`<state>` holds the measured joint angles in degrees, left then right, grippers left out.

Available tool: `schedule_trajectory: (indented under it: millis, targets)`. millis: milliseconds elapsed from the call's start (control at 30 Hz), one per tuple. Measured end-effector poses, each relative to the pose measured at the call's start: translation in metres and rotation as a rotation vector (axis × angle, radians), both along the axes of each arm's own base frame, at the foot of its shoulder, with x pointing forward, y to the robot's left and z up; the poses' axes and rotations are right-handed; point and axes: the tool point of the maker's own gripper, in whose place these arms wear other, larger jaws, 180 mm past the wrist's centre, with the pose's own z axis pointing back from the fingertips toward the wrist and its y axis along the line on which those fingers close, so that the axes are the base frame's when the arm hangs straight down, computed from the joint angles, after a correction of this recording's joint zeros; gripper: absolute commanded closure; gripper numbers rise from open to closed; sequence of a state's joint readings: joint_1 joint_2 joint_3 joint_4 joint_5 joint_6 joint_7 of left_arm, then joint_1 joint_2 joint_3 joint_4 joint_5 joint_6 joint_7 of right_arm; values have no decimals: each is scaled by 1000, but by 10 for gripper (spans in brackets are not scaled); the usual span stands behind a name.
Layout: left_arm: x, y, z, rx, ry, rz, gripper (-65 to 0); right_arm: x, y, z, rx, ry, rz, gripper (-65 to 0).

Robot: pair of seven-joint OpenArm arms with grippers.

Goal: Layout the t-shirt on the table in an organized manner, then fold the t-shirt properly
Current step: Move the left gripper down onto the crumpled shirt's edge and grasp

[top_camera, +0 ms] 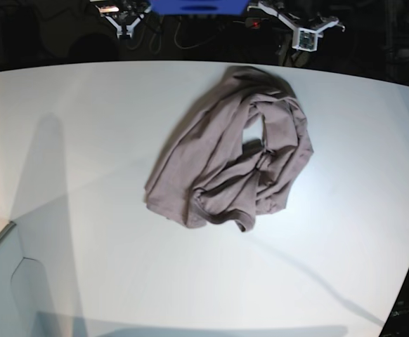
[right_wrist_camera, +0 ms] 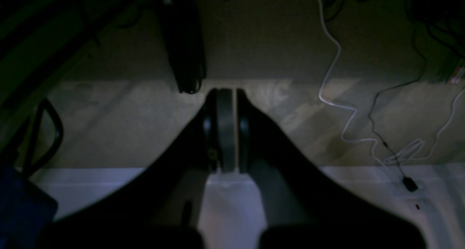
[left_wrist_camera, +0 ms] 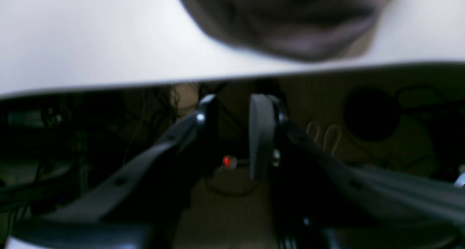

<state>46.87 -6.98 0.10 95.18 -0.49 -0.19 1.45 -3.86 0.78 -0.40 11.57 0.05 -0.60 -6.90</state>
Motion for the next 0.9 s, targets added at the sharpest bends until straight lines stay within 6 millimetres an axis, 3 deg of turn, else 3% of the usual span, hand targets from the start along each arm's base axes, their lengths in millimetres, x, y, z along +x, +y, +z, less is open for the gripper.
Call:
schedule_trajectory:
  millis: [67, 200, 333, 467, 700, 800, 900]
  targets:
    - [6, -2, 13, -8, -33, -2, -161, 0, 0, 0, -1, 0, 0, 0]
    - [17, -5, 28, -41, -78, 15, -268, -2, -5, 0, -8, 4, 0, 0]
    - [21, 10, 30, -104, -77, 92, -297, -2, -13, 0, -19, 2, -7, 0]
    - [52, 41, 30, -156, -116, 223, -303, -2, -18, 1, -24, 2, -6, 0]
    - [75, 57, 21, -235, -35, 319, -310, -1, -15, 0, -20, 1, -6, 0]
    - [95, 64, 28, -302, -63, 364, -372, -1, -17, 1, -22, 0, -6, 0]
    - [96, 68, 26, -326, -36, 387, -430, 1, -16, 0, -21, -3, -6, 0]
